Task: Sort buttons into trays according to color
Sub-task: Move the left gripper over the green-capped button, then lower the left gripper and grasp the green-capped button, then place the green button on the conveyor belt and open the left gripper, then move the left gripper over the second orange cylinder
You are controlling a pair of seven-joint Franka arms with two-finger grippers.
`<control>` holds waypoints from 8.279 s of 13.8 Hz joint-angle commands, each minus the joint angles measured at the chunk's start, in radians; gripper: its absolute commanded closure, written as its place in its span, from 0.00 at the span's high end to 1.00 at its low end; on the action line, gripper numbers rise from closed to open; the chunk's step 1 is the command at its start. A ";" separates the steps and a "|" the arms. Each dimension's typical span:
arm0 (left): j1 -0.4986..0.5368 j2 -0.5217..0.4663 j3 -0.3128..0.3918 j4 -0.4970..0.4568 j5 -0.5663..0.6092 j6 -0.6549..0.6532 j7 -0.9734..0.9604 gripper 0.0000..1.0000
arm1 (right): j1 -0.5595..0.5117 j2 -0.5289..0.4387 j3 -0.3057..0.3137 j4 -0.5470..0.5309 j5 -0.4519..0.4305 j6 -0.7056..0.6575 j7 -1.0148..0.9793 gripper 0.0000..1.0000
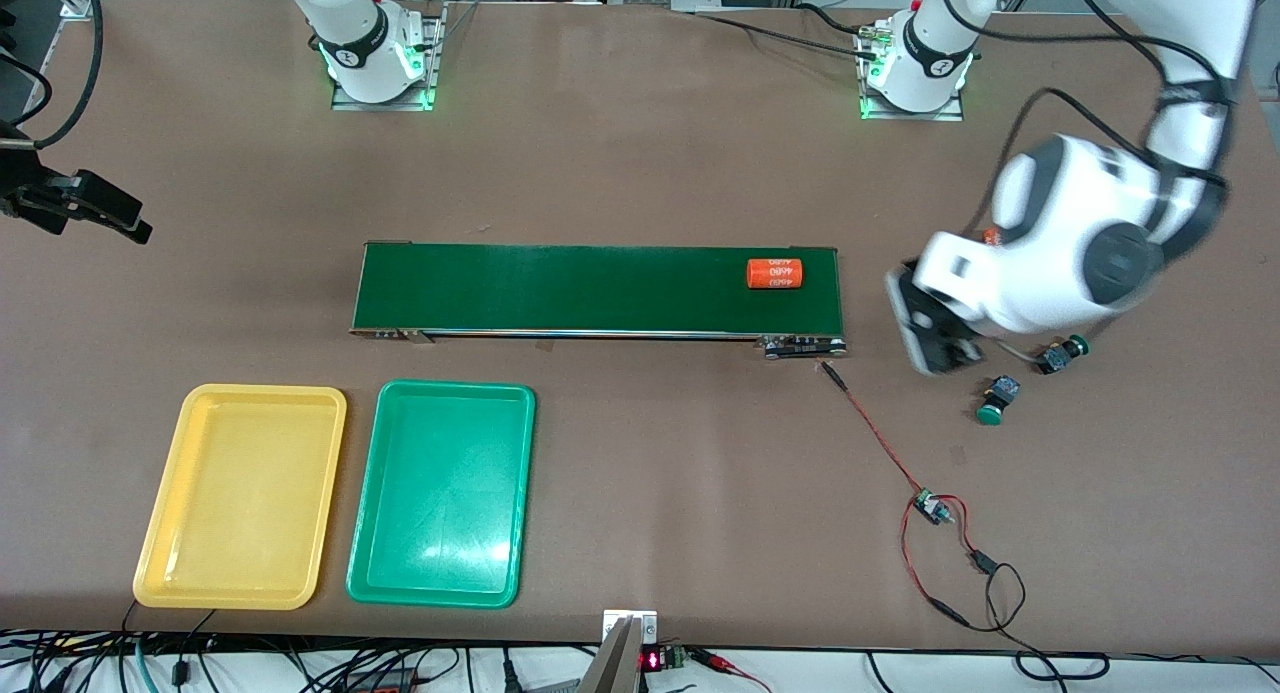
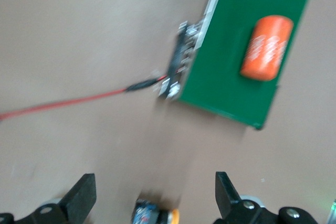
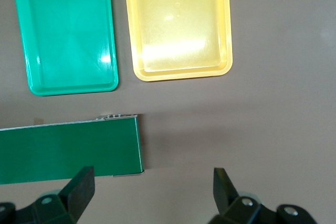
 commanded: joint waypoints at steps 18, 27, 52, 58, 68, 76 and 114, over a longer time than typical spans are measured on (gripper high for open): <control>0.218 0.224 0.024 0.093 0.178 0.053 -0.457 1.00 | 0.000 -0.004 0.002 0.004 0.022 -0.009 -0.007 1.00; 0.220 0.268 0.054 -0.010 0.178 0.297 -0.450 1.00 | -0.003 -0.003 0.000 0.004 0.022 -0.009 -0.008 1.00; 0.148 0.089 0.066 -0.134 0.175 0.282 -0.480 0.00 | 0.000 -0.003 0.000 0.004 0.022 -0.009 -0.007 1.00; -0.037 -0.135 0.058 -0.313 0.122 0.234 -0.850 0.00 | 0.002 -0.004 0.000 0.004 0.022 -0.009 -0.007 1.00; -0.309 -0.121 0.057 -0.337 -0.059 0.193 -1.226 0.00 | 0.009 -0.003 0.002 0.004 0.022 -0.011 -0.008 1.00; -0.311 -0.051 0.057 -0.337 -0.093 0.247 -1.370 0.00 | 0.013 -0.003 0.002 0.004 0.022 -0.012 -0.008 1.00; 0.266 -0.230 0.072 -0.573 0.089 0.218 -0.890 1.00 | 0.034 -0.006 0.002 0.002 0.062 -0.034 0.008 1.00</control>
